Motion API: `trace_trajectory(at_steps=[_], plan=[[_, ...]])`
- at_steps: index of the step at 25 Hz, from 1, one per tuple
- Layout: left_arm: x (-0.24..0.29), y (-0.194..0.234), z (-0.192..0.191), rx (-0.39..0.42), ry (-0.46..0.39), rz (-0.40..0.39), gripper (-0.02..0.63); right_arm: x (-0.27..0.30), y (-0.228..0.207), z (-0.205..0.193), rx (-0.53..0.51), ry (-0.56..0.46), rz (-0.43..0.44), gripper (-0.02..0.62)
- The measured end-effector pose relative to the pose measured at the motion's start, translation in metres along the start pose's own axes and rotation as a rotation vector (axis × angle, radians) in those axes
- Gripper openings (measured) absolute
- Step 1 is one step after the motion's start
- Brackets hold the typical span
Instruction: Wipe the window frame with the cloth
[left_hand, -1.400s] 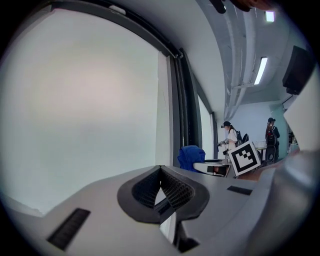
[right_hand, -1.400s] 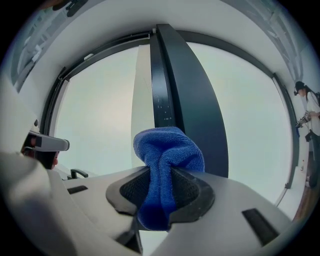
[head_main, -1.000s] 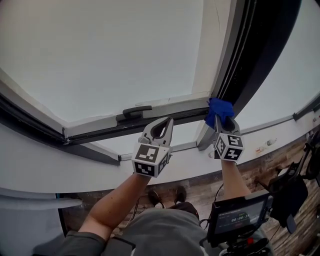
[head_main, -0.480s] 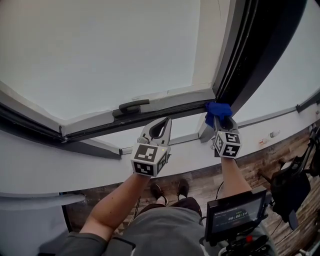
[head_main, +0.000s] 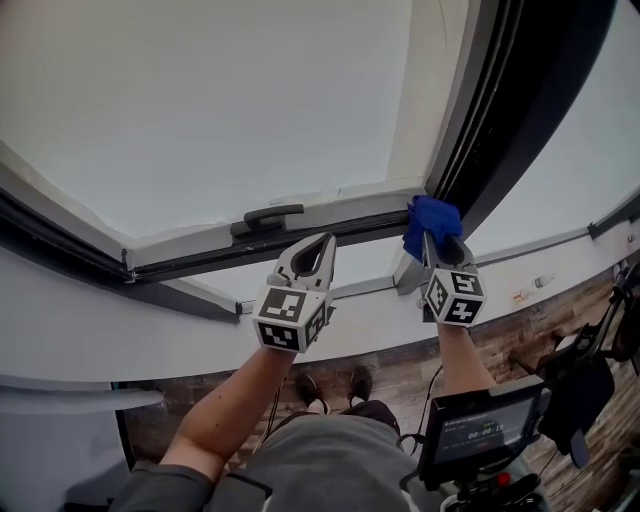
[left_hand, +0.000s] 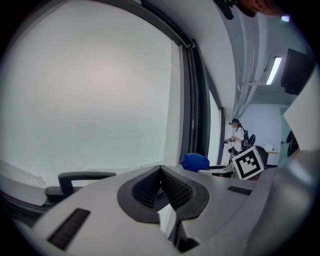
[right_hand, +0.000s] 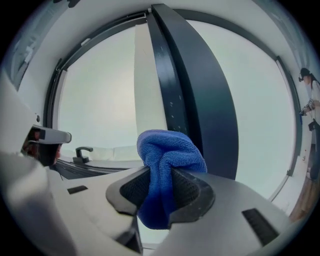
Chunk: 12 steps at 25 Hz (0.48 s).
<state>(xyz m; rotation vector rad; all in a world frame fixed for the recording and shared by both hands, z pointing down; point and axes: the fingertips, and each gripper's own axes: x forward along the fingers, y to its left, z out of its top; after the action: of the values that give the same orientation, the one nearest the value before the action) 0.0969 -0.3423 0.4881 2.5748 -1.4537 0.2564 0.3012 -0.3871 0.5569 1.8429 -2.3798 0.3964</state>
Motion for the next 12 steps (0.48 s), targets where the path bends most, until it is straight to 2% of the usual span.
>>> trace_trajectory(at_steps=[5,12], plan=[[-0.023,0.028,0.027,-0.015,-0.060,0.062,0.008,-0.009,0.070,0.058,-0.084,-0.043,0.129,0.124],[-0.093,0.084,0.087,-0.033,-0.174,0.234,0.008,-0.014,0.199,0.140,-0.094,-0.078,0.434,0.124]])
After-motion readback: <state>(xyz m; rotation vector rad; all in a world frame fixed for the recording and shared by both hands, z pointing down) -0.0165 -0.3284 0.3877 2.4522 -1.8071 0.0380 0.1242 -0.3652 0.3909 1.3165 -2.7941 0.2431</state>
